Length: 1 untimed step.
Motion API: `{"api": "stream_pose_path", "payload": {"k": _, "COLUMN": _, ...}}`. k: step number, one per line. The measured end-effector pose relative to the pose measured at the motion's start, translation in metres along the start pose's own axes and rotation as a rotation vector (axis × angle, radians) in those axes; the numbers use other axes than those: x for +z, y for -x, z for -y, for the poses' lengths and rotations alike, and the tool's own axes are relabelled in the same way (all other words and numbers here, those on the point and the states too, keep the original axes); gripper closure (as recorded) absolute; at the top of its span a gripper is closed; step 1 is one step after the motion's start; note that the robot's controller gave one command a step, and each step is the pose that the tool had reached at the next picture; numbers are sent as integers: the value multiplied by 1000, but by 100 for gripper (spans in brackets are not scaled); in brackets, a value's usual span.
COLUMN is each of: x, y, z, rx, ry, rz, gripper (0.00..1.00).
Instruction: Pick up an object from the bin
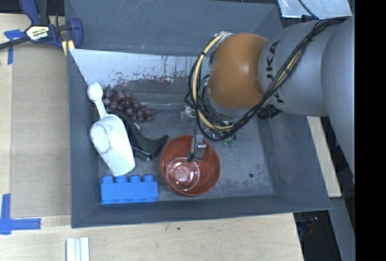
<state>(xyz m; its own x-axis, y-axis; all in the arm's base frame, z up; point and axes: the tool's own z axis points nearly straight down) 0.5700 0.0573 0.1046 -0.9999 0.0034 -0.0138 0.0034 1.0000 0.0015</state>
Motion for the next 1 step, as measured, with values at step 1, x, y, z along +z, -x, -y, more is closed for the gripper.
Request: {"api": "stream_pose_path", "payload": {"k": 1, "x": 21, "y": 0, "z": 0, "rx": -9, "ry": 2, "rz": -5, "gripper": 100}}
